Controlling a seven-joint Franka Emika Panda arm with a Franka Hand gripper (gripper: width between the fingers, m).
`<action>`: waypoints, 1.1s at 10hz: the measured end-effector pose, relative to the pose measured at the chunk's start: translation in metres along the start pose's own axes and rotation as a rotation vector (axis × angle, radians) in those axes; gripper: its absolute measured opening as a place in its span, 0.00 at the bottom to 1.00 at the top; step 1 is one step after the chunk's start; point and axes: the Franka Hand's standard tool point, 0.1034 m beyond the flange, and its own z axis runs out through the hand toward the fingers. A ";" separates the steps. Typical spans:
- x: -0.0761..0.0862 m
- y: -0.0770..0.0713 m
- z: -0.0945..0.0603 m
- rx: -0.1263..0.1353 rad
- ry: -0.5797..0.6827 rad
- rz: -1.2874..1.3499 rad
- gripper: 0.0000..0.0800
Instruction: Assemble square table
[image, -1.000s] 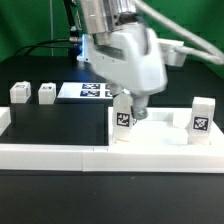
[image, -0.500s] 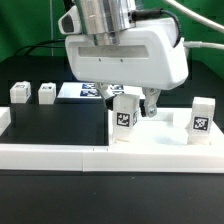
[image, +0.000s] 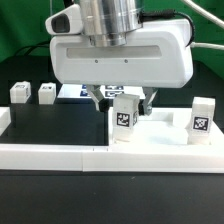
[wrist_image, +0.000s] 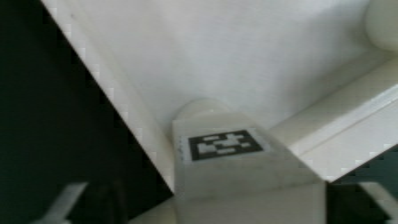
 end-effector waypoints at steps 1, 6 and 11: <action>0.000 0.000 0.000 0.000 0.000 0.054 0.48; 0.000 -0.002 0.000 0.005 0.006 0.468 0.36; 0.002 -0.003 0.002 0.086 -0.011 1.300 0.36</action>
Offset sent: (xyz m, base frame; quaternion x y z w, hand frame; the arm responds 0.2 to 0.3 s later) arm 0.0000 0.0000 0.0000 0.0000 0.0000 0.1296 0.9916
